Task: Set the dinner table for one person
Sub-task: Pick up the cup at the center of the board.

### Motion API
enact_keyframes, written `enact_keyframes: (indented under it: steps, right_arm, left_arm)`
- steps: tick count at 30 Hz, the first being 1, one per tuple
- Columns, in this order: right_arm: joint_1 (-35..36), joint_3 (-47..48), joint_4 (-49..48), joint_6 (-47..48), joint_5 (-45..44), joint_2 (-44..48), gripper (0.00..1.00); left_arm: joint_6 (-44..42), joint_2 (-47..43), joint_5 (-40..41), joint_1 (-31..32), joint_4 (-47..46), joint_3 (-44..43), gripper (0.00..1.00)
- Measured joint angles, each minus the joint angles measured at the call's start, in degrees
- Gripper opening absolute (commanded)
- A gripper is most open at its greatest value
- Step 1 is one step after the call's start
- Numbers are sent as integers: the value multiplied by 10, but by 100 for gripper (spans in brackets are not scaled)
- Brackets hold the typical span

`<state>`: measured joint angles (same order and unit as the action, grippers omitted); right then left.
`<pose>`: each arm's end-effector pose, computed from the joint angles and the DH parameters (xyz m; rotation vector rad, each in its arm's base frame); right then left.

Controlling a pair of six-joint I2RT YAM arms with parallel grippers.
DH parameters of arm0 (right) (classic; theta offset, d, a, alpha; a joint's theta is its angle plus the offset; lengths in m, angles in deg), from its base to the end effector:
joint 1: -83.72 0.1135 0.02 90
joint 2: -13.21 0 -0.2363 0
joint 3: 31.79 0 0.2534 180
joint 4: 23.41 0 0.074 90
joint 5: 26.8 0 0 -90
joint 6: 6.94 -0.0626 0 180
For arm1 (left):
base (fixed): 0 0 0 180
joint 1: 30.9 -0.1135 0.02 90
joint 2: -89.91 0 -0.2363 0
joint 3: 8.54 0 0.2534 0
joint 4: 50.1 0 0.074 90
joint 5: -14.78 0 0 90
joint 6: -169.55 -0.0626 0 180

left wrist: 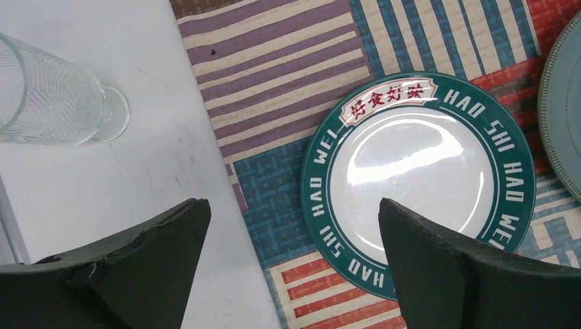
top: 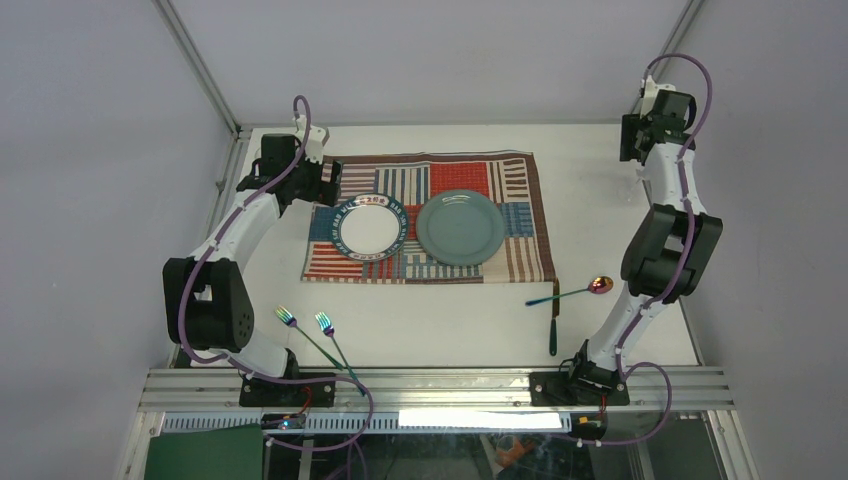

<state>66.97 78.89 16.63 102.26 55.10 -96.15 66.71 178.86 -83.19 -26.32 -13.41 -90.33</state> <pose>0.4358 -0.1404 0.2572 0.0288 2.2858 -0.4923 0.3633 -0.0378 0.2240 0.4208 2.2903 -0.0903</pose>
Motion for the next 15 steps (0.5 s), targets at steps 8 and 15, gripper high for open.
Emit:
enact_keyframes:
  steps: [8, 15]
  right_arm:
    - [0, 17, 6, -3, 11, -8, 0]
    - [0, 34, 10, -1, 15, -33, 0]
  left_arm:
    - [0, 0, 0, 0, 0, 0, 99]
    - [0, 1, 0, 0, 0, 0, 99]
